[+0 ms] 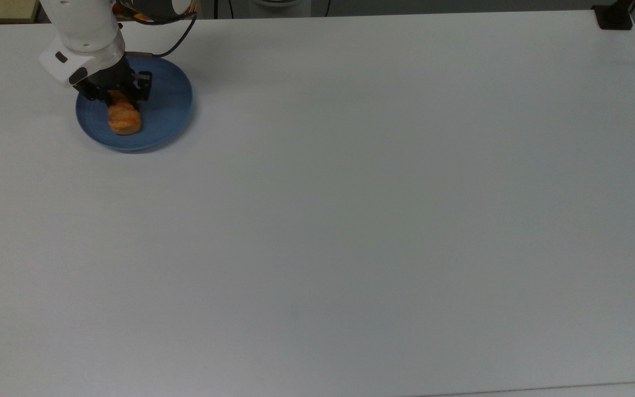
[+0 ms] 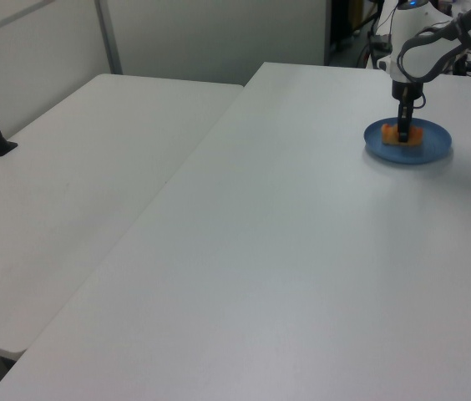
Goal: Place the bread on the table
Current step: 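Close the gripper on the orange bread roll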
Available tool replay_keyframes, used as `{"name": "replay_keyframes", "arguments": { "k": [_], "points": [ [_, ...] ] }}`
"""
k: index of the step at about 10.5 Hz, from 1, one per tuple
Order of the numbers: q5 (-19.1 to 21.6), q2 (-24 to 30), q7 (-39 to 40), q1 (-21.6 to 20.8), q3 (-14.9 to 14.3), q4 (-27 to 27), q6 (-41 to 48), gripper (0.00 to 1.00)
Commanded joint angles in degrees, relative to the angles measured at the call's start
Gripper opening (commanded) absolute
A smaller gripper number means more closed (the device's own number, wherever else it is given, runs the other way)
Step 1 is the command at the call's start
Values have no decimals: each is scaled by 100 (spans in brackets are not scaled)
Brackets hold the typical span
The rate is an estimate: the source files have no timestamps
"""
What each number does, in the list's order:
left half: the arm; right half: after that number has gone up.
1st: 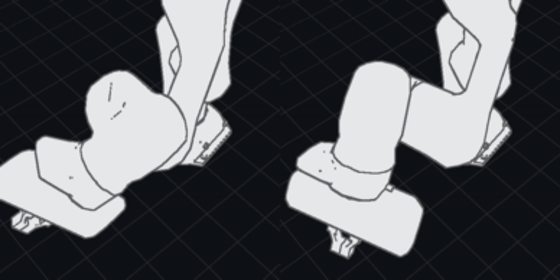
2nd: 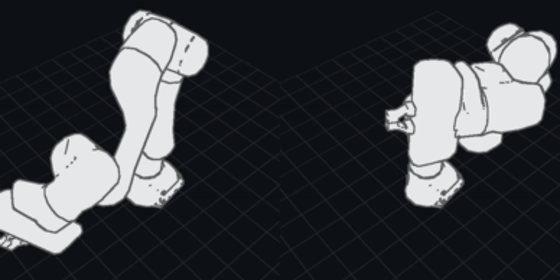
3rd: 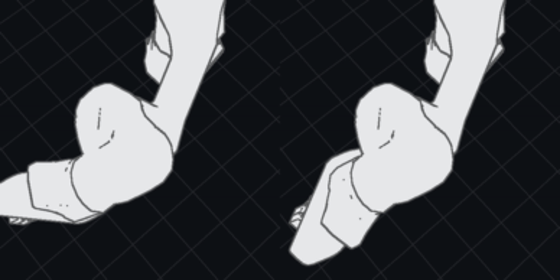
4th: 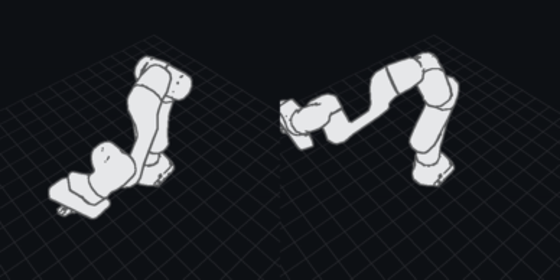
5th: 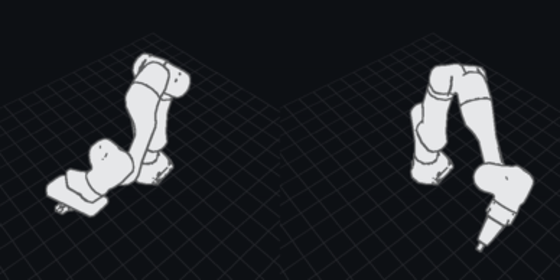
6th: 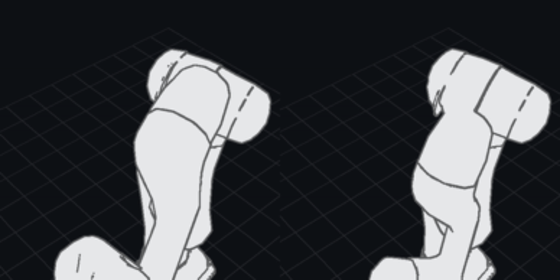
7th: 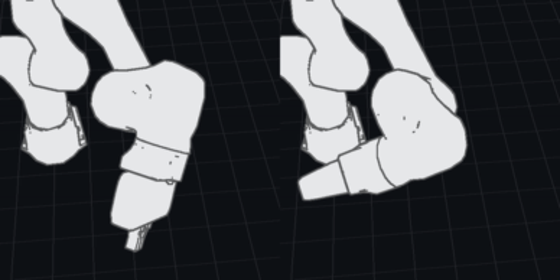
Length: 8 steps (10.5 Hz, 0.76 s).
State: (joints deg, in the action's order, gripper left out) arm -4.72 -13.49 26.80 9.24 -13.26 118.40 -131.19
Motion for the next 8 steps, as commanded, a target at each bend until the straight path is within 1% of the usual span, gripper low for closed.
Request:
{"name": "replay_keyframes", "arguments": {
  "k": [1, 2, 3, 6, 8],
  "points": [
    [77, 100, 89, -1, 25, 34, -30, 36],
    [77, 214, 80, 7, 25, 25, 57, 35],
    [77, 311, 89, 25, 25, -132, 345, 35],
    [68, 583, 80, -1, 25, -983, 1662, 35],
    [68, 724, 54, -36, 51, -1424, 2244, 35]
  ]
}}
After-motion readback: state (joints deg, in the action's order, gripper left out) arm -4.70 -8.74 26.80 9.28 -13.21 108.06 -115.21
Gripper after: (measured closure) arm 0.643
